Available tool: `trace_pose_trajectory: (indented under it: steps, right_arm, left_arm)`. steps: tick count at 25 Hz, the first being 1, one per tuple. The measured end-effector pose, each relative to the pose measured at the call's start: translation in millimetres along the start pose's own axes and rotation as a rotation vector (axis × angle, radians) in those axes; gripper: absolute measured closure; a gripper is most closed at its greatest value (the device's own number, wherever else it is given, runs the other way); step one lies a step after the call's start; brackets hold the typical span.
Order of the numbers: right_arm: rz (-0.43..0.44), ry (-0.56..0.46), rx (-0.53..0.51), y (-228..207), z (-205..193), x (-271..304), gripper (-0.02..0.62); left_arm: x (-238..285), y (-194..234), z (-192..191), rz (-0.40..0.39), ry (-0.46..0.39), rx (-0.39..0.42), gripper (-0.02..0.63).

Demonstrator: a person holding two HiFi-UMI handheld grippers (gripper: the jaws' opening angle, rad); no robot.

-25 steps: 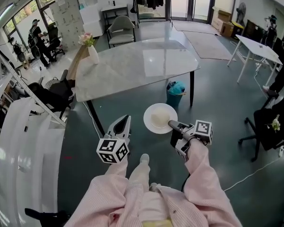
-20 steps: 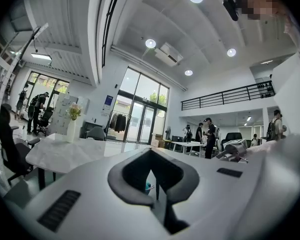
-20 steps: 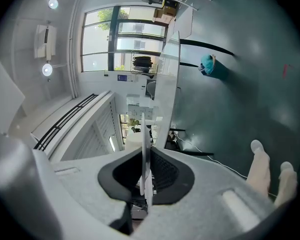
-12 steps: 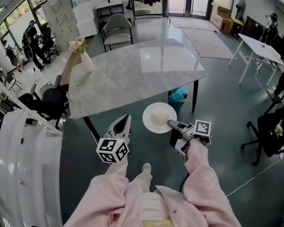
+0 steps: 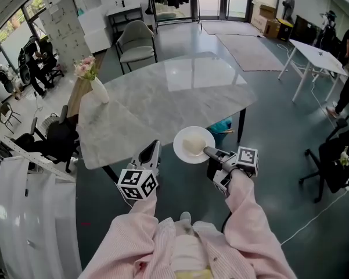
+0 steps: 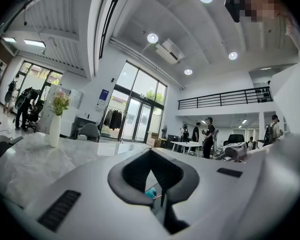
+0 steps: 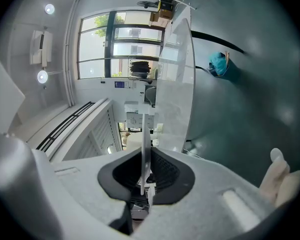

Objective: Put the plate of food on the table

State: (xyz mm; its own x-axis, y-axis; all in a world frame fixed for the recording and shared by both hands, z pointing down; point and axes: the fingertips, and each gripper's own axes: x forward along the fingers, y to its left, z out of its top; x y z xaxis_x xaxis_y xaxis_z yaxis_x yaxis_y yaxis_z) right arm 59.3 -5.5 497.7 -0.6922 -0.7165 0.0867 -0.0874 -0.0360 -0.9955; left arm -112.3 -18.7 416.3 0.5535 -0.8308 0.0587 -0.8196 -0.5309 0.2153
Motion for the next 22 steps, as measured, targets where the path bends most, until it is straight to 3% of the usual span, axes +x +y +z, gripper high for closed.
trace_pose_trajectory:
  steps: [9,16,22]
  right_arm:
    - [-0.012,-0.023,0.028,-7,31,34,0.566]
    - [-0.031,-0.037,0.029,-16,78,61,0.566]
    - [-0.026,-0.007,0.038,-19,119,118,0.566]
  left_arm:
    - [40,33,-6,-0.007,0.027,-0.035,0.611]
    - [89,56,-14,-0.006,0.045,-0.054,0.611]
    - [138,100,-6,0.043,0.058,-0.059,0.611]
